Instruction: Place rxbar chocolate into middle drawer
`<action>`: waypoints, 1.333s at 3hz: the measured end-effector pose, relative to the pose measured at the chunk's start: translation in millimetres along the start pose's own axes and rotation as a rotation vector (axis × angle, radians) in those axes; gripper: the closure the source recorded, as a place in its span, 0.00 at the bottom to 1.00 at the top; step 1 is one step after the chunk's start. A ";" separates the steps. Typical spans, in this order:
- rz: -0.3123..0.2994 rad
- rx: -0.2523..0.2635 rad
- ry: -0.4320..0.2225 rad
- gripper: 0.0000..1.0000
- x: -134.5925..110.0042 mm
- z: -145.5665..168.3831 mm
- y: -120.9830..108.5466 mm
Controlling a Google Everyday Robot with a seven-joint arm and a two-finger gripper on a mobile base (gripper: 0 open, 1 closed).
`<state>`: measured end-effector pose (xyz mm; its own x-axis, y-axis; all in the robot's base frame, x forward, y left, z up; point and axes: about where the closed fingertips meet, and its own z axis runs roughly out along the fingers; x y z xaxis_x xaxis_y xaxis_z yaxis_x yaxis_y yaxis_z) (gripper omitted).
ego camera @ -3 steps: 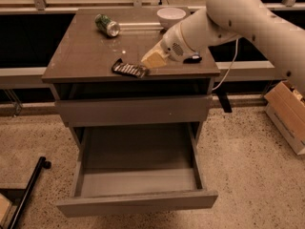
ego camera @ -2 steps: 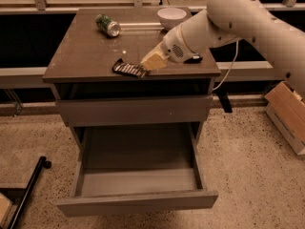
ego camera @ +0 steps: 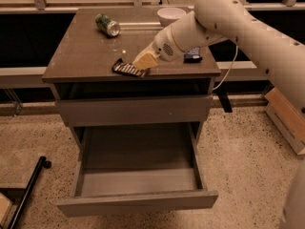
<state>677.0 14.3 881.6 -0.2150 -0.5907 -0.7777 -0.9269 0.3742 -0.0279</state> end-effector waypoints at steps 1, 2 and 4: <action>-0.005 -0.013 -0.009 0.04 -6.1 27.4 -10.6; -0.004 -0.015 0.013 0.00 -0.3 46.9 -14.4; 0.008 -0.012 0.068 0.00 17.8 72.5 -12.3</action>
Offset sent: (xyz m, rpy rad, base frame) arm 0.0373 0.0335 -0.0481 -0.0397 0.0202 0.0060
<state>706.9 51.1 822.6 -0.2428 -0.6349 -0.7335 -0.9285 0.3710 -0.0137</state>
